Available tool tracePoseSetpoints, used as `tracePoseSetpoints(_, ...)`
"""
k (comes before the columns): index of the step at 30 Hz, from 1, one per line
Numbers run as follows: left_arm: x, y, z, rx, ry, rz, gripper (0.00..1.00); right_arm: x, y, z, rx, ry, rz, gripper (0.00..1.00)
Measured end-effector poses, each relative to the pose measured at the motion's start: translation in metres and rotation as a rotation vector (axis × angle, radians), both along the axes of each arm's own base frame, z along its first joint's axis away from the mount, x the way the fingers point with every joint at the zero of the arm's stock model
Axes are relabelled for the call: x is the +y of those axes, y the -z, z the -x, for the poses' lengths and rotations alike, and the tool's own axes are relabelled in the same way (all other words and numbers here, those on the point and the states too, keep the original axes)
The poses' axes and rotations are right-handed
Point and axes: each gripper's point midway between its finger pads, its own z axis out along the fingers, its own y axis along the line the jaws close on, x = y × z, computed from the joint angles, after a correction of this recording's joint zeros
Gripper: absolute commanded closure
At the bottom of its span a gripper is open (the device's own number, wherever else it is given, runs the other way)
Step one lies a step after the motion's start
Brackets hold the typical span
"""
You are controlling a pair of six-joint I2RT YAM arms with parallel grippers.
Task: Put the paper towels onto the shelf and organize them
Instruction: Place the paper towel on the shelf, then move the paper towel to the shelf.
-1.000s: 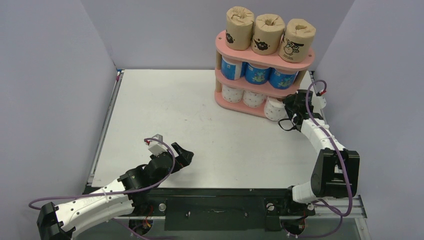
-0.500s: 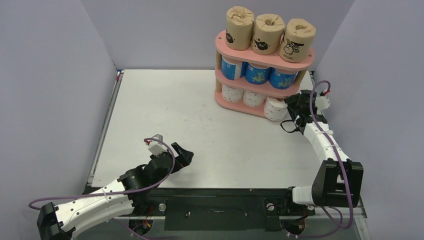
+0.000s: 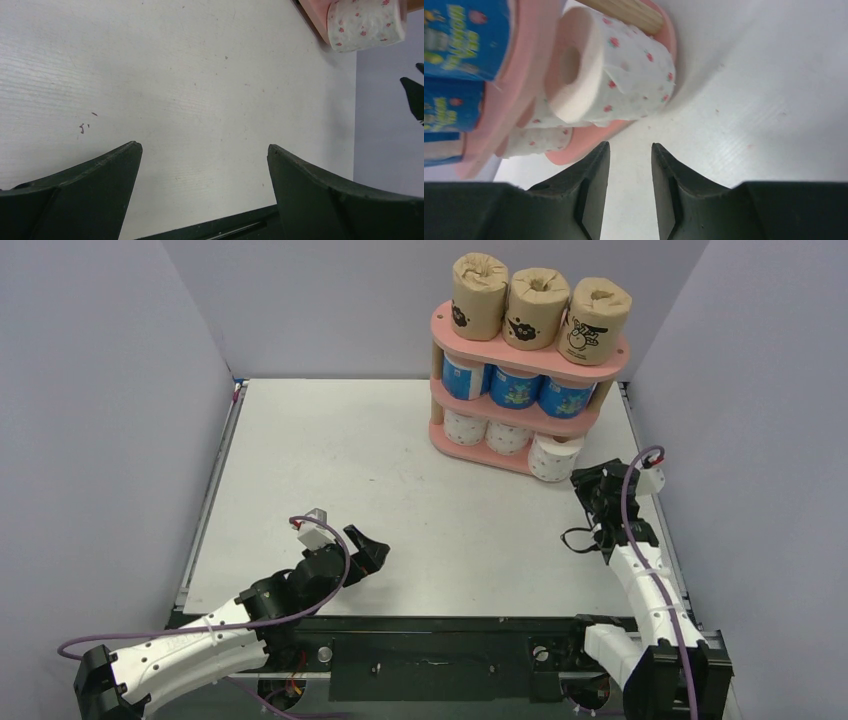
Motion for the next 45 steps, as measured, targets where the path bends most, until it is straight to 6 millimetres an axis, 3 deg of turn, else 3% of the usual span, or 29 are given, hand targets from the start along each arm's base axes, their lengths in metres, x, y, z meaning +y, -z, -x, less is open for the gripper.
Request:
tracePoseSetpoints(4,-0.001,-0.002,0.000,-0.006,0.001,0.008,0.03,0.007,0.030,0.017,0.009,-0.040,0.005,0.55)
tracePoseSetpoints(10,-0.002,-0.001,-0.001,-0.011,0.001,0.016,0.03,0.023,0.065,0.029,0.019,-0.140,-0.034,0.58)
tracePoseSetpoints(14,-0.004,0.001,-0.002,-0.008,0.001,0.012,0.03,0.015,0.065,0.026,-0.035,-0.126,-0.045,0.59)
tracePoseSetpoints(21,-0.008,0.006,-0.002,0.005,0.010,0.003,0.03,0.010,0.082,0.022,-0.064,-0.091,-0.106,0.85)
tracePoseSetpoints(27,-0.009,0.010,-0.001,0.015,0.019,0.002,0.03,0.011,0.091,0.014,-0.078,-0.068,-0.159,0.98)
tracePoseSetpoints(37,-0.008,0.015,0.001,0.023,0.021,-0.002,0.03,0.010,0.109,-0.001,-0.061,-0.040,-0.210,1.00)
tracePoseSetpoints(45,-0.008,0.013,0.000,0.018,0.021,0.005,0.03,0.006,0.090,-0.028,-0.125,-0.040,-0.215,1.00)
